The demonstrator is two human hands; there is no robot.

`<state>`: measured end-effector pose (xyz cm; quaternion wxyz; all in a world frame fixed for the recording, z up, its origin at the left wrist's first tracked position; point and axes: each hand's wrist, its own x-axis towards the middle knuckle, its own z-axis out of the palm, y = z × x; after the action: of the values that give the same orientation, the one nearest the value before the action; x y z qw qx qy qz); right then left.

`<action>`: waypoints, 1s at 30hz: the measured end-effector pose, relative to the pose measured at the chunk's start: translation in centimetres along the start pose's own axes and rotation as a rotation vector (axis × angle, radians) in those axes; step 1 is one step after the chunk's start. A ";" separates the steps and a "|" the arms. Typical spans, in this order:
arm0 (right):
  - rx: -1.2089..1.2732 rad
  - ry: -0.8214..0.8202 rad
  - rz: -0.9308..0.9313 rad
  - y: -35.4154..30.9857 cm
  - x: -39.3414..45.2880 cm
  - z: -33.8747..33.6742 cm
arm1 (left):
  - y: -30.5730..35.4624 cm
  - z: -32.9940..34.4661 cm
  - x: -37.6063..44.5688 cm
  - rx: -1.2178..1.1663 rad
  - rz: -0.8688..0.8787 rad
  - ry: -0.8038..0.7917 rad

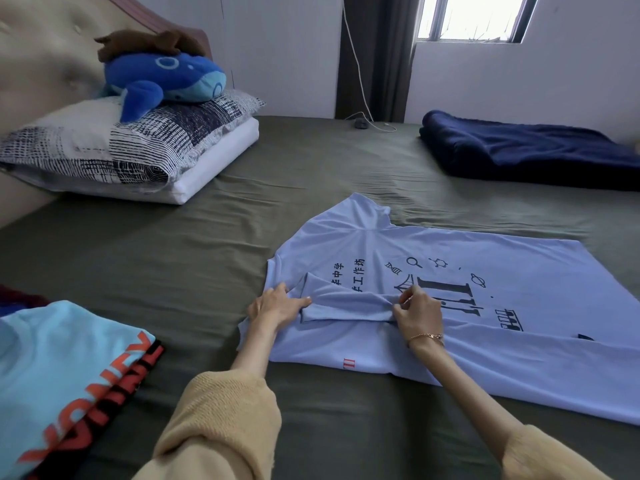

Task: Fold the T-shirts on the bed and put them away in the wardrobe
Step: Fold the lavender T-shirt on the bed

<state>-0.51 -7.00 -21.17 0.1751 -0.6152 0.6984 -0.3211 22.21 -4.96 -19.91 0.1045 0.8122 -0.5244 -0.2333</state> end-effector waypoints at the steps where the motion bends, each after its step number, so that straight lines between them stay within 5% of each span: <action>1: -0.003 -0.003 -0.009 0.0 0.0 0.1 | 0.0 0.1 0.0 0.001 -0.003 0.001; 7: -0.164 0.034 -0.060 1.1 -1.7 -2.3 | 0.2 0.2 -1.3 -0.188 0.033 0.034; 11: -0.339 -0.032 -0.257 5.7 -2.6 -6.0 | 0.6 1.6 -3.9 0.103 0.288 0.293; 16: -0.510 -0.309 -0.151 12.7 -3.5 -12.5 | 1.8 2.9 -7.6 0.357 0.644 -0.118; 23: -0.643 -0.602 -0.095 16.9 -5.5 -19.3 | 3.4 2.6 -8.9 0.533 0.517 -0.224; 30: -0.781 -0.533 -0.051 18.7 -4.5 -19.2 | 4.8 4.3 -9.2 0.645 0.408 -0.236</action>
<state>-25.95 2.52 -20.19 0.0959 -0.7129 0.6822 0.1306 13.09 1.56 -19.15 -0.1726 0.6499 -0.7299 -0.1228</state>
